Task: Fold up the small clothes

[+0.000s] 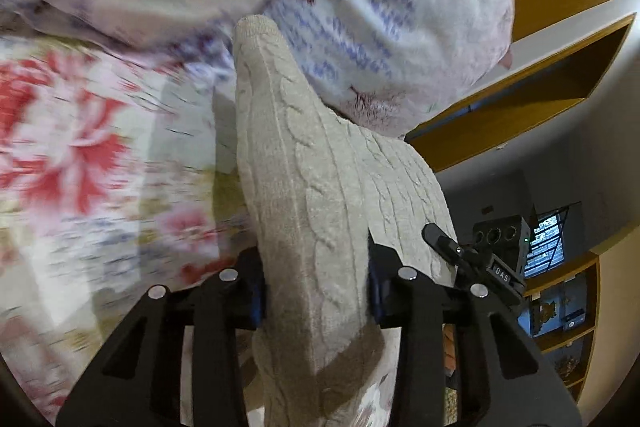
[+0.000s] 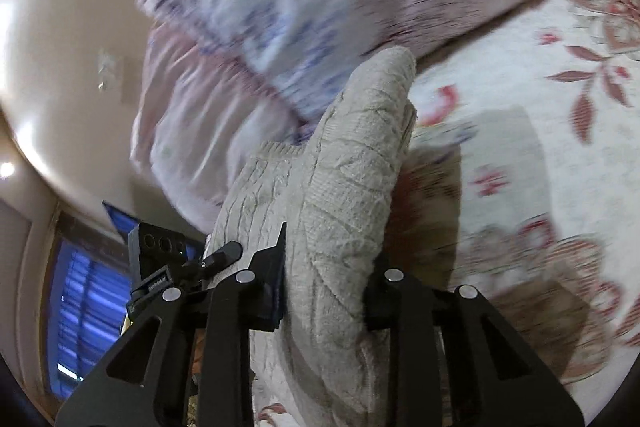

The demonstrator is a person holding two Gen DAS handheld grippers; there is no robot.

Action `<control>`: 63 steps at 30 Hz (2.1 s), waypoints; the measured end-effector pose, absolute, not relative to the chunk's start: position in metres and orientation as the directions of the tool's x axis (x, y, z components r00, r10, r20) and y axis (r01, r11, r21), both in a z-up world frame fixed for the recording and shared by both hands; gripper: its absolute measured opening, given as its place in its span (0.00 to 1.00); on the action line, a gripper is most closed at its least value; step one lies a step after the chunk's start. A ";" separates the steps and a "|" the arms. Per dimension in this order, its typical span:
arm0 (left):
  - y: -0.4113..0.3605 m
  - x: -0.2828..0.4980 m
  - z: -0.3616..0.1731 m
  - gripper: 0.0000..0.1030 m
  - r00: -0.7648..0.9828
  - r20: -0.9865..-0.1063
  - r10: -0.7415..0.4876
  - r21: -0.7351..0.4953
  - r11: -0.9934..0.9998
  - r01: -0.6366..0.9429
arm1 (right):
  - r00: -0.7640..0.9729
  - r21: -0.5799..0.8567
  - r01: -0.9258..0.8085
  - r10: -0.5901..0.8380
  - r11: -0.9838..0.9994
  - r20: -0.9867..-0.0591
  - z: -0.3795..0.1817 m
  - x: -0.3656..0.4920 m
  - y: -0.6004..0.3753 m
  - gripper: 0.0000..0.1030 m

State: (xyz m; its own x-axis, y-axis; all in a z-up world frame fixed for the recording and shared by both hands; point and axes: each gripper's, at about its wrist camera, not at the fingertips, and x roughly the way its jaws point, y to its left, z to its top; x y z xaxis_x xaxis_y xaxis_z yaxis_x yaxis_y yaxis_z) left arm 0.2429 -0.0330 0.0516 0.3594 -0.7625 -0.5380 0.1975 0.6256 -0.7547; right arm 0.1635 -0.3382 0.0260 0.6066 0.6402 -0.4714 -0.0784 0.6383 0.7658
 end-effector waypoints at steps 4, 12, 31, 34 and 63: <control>0.012 0.221 0.061 0.36 0.410 -0.550 -0.727 -0.725 0.660 0.196 | 0.586 0.709 -0.151 0.639 0.689 -0.497 0.031 0.166 -0.289 0.26; 0.059 0.227 0.016 0.46 0.447 -0.659 -0.605 -0.657 0.752 0.048 | 0.534 0.562 -0.048 0.497 0.826 -0.684 -0.014 0.199 -0.226 0.37; 0.032 0.160 0.047 0.71 0.647 -0.716 -0.262 -0.184 0.965 0.188 | 0.621 0.182 -0.207 0.273 0.961 -0.734 0.014 0.138 -0.183 0.49; 0.034 0.163 0.038 0.75 0.641 -0.722 -0.259 -0.188 0.966 0.177 | 0.632 0.130 -0.190 0.222 0.973 -0.742 0.005 0.140 -0.179 0.52; 0.023 0.079 0.022 0.98 0.605 -0.788 -0.116 -0.066 0.992 0.104 | 0.660 0.105 -0.041 0.106 0.994 -0.744 -0.011 0.052 -0.170 0.99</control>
